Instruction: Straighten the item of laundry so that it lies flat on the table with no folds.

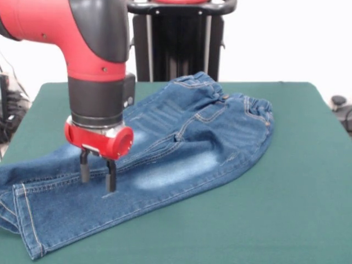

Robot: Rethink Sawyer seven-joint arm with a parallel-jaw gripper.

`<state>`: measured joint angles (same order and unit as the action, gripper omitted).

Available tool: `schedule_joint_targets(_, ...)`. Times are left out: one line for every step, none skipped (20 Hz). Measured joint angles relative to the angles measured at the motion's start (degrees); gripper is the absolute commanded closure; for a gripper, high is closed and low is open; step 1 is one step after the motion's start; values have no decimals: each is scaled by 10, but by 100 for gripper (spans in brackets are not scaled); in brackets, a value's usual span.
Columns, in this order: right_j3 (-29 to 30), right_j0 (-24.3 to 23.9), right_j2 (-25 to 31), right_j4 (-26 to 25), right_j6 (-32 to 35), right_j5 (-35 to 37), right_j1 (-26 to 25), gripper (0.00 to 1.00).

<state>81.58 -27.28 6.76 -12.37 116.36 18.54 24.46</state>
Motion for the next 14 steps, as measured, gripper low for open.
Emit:
schedule_joint_targets(0,1,0,0,0,-2,-5,0)
schedule_joint_targets(0,2,0,0,0,-3,-9,0)
schedule_joint_targets(0,3,0,0,0,-4,-17,0)
schedule_joint_targets(0,4,0,0,0,-4,-21,0)
schedule_joint_targets(0,5,0,0,0,-4,-26,0)
schedule_joint_targets(0,6,0,0,0,-4,-29,0)
schedule_joint_targets(0,7,0,0,0,-4,-32,0)
schedule_joint_targets(0,8,0,0,0,-5,-37,0)
schedule_joint_targets(0,8,0,0,0,-7,-39,0)
schedule_joint_targets(-1,9,0,0,0,-12,-44,0)
schedule_joint_targets(-2,9,0,0,0,-15,-45,0)
schedule_joint_targets(-2,9,0,0,0,-21,-45,0)
schedule_joint_targets(-2,9,0,0,0,-23,-45,0)
schedule_joint_targets(-2,9,0,0,0,-24,-45,0)
